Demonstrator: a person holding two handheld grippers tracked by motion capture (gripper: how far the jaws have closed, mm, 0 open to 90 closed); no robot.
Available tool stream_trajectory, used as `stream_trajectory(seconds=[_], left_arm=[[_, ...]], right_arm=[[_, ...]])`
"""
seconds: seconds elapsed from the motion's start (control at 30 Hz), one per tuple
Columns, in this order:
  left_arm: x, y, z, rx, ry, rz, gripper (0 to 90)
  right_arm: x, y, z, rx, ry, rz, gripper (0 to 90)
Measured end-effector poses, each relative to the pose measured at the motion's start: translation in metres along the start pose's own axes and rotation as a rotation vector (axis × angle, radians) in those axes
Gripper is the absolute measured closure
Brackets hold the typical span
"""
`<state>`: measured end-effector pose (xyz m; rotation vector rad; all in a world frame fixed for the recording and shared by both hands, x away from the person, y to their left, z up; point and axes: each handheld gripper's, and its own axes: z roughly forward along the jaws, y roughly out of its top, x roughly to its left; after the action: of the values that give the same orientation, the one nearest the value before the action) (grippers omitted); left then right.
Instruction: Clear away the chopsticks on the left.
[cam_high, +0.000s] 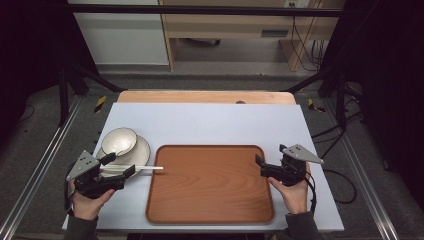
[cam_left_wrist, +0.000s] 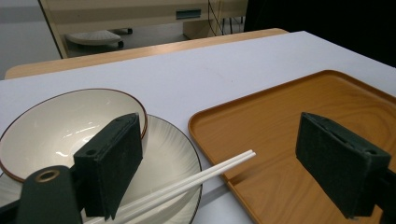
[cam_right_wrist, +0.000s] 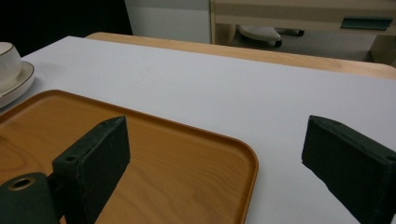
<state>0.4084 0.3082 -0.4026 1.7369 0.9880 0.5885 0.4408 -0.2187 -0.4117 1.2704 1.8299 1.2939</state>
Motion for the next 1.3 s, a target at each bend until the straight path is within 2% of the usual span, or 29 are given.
stream_trajectory(seconds=[0.1,0.17,0.37,0.47,0.6,0.67,0.73,0.8,0.97,1.1,1.3], left_arm=[[0.003,-0.003,-0.003,0.014,-0.011,0.01,14.1],[0.006,-0.006,-0.009,0.044,-0.035,0.031,13.7],[0.015,-0.013,-0.018,0.067,-0.037,0.057,14.5],[0.022,-0.019,-0.025,0.101,-0.07,0.067,15.3],[0.026,-0.023,-0.027,0.134,-0.062,0.083,17.5],[0.03,-0.026,-0.024,0.173,-0.043,0.092,20.4],[0.031,-0.028,-0.021,0.184,-0.042,0.095,22.3],[0.031,-0.031,-0.011,0.226,-0.025,0.123,23.6],[0.03,-0.035,0.007,0.265,0.003,0.171,28.3],[0.033,-0.038,0.014,0.279,0.021,0.188,32.0],[0.042,-0.039,0.019,0.276,0.032,0.186,35.4]], right_arm=[[-0.001,-0.001,0.001,0.011,-0.004,-0.006,6.4],[0.0,-0.002,0.0,0.011,0.003,0.003,6.6],[0.004,-0.002,-0.001,0.016,0.008,-0.017,7.2],[0.006,-0.003,0.0,0.023,0.021,-0.018,8.1],[0.009,-0.002,0.001,0.03,0.03,-0.019,8.2],[0.012,-0.002,0.002,0.037,0.037,-0.024,8.5],[0.013,-0.002,0.002,0.035,0.039,-0.033,8.6],[0.014,-0.002,0.004,0.04,0.039,-0.033,8.7],[0.015,-0.003,0.006,0.055,0.04,-0.042,8.8],[0.017,-0.003,0.008,0.061,0.044,-0.044,8.8],[0.017,-0.004,0.01,0.07,0.045,-0.045,8.9]])
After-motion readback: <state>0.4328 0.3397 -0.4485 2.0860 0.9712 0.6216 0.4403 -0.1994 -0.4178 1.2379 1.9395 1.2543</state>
